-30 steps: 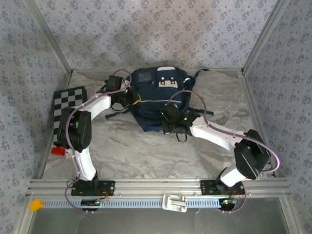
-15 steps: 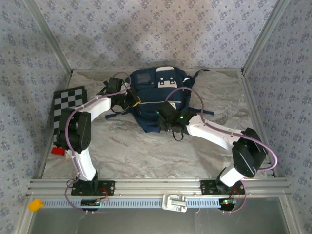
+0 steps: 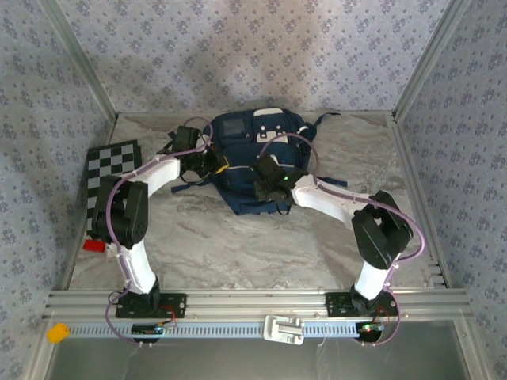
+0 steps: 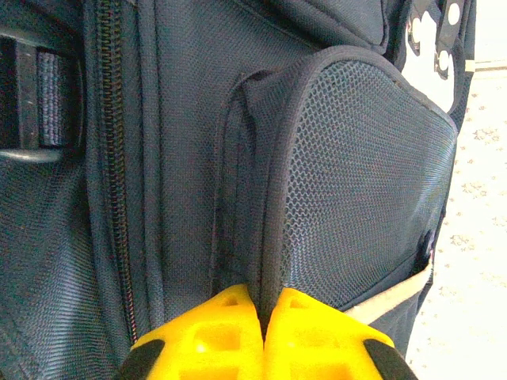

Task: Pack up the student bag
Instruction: Zip the student bag at the center of the table.

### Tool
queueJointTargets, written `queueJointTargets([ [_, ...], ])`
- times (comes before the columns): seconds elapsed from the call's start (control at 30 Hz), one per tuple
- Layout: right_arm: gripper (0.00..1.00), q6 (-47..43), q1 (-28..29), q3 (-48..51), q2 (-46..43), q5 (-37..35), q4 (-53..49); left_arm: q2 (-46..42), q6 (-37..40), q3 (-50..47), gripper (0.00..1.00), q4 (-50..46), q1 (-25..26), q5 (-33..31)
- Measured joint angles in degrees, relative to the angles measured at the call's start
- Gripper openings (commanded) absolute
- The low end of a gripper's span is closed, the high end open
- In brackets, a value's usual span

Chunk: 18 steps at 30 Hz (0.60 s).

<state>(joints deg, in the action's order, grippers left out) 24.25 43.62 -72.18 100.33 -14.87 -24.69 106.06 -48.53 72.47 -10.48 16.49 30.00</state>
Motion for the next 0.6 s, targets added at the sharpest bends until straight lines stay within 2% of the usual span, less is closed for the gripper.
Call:
queueJointTargets([
  [0.27, 0.46, -2.4, -0.1, -5.0, 5.1, -2.4, -0.5, 0.0, -0.7, 0.1, 0.00, 0.0, 0.0, 0.0],
  [0.6, 0.33, -7.9, 1.2, -8.8, 10.3, -8.9, -1.4, 0.0, -1.5, 0.8, 0.00, -0.4, 0.0, 0.0],
])
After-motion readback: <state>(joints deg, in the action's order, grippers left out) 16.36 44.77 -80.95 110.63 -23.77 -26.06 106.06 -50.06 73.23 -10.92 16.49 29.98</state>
